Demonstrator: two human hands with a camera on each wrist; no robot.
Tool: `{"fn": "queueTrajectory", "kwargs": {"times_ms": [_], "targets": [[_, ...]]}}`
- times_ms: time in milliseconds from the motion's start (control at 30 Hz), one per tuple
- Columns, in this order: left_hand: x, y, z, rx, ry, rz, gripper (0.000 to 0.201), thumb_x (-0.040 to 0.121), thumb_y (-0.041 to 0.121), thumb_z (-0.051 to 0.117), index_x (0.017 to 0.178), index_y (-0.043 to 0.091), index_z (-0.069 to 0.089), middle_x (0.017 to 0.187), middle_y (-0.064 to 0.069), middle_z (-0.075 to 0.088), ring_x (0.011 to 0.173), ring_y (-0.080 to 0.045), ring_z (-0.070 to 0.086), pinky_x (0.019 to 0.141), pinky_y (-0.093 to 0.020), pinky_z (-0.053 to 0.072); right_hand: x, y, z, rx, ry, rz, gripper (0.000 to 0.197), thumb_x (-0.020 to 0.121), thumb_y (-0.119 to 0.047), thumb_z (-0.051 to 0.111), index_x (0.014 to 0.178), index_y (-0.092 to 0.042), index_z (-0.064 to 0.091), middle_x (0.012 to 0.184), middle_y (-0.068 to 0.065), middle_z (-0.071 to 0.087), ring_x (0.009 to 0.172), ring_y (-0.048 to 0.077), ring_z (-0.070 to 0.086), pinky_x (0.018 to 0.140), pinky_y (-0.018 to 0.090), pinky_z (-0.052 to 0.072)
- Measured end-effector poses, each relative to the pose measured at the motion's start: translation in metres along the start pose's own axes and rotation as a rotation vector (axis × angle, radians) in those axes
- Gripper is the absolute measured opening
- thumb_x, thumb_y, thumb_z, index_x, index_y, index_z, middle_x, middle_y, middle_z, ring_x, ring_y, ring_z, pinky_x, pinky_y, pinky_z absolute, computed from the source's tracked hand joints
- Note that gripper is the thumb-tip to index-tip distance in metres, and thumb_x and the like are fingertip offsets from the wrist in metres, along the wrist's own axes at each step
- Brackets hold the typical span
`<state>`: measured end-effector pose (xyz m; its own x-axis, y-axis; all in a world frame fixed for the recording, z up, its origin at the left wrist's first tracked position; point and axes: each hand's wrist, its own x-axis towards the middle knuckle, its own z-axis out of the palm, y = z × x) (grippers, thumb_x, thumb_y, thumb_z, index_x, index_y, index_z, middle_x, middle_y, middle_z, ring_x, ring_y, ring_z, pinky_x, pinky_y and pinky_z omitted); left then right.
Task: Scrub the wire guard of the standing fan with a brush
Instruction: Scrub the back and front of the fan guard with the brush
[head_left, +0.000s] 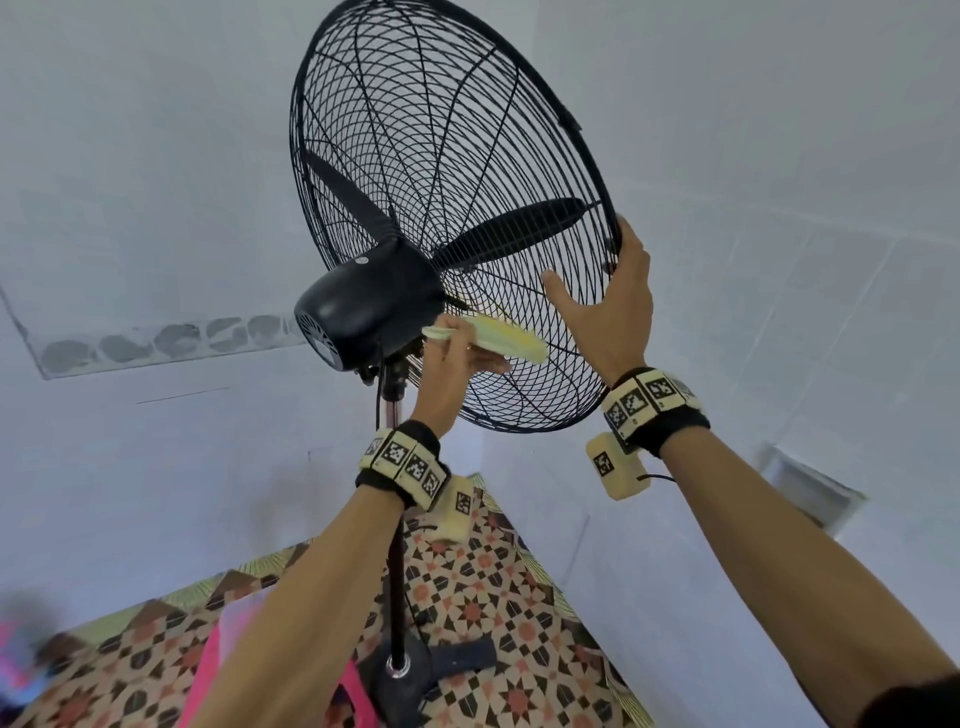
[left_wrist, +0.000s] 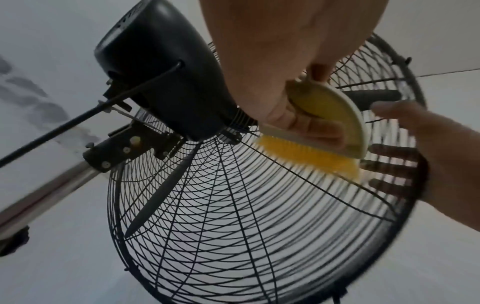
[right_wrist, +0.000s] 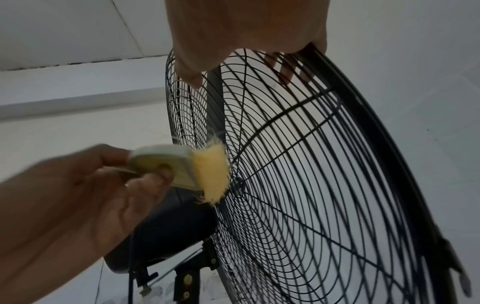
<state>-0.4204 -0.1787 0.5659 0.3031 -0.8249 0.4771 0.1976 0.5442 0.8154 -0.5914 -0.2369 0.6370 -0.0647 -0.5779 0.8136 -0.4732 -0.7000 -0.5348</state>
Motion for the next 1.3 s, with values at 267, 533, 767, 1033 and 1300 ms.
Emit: {"fn": "queueTrajectory", "kwargs": {"times_ms": [267,533,767,1033,1300], "targets": [[0.006,-0.003,-0.01,-0.053,0.265,0.094,0.012,0.113,0.015,0.041,0.112,0.005,0.047,0.117,-0.023,0.069,0.084,-0.033,0.075,0.072,-0.032,0.063,-0.002,-0.004,0.002,0.013,-0.02,-0.013,0.092,0.082,-0.057,0.076,0.155,-0.025,0.031,0.142,-0.002,0.047,0.128,0.013,0.052,0.097,0.036,0.05],[-0.027,-0.009,0.01,-0.007,0.032,0.058,0.009,0.111,0.008,0.041,0.113,0.001,0.046,0.122,-0.025,0.064,0.091,-0.038,0.074,0.077,-0.034,0.062,0.001,0.002,-0.006,0.029,-0.079,-0.006,0.094,0.082,-0.062,0.074,0.156,-0.026,0.029,0.145,-0.003,0.044,0.13,0.013,0.05,0.102,0.038,0.051],[-0.014,0.0,0.021,0.011,0.109,0.048,0.015,0.11,0.004,0.038,0.102,0.013,0.046,0.119,-0.012,0.064,0.092,-0.031,0.075,0.078,-0.04,0.064,-0.013,0.024,-0.008,0.141,-0.119,0.114,0.076,0.094,-0.069,0.055,0.154,-0.027,0.033,0.145,-0.005,0.055,0.129,0.01,0.055,0.109,0.045,0.048],[-0.043,-0.002,0.026,-0.127,0.098,0.065,0.009,0.11,0.003,0.042,0.106,0.01,0.046,0.12,-0.016,0.064,0.087,-0.037,0.072,0.076,-0.033,0.061,-0.018,0.042,-0.026,0.209,-0.379,0.345,0.073,0.101,-0.071,0.016,0.156,-0.028,0.036,0.158,-0.006,0.041,0.142,0.008,0.037,0.121,0.03,0.022],[-0.075,-0.014,0.072,-0.05,-0.116,0.091,0.006,0.111,0.008,0.043,0.106,0.009,0.045,0.099,-0.039,0.062,0.081,-0.042,0.071,0.08,-0.047,0.061,-0.023,0.062,-0.034,0.326,-0.501,0.416,0.07,0.099,-0.073,0.019,0.15,-0.029,0.036,0.141,-0.022,0.04,0.13,-0.001,0.039,0.116,0.03,0.025]]}}
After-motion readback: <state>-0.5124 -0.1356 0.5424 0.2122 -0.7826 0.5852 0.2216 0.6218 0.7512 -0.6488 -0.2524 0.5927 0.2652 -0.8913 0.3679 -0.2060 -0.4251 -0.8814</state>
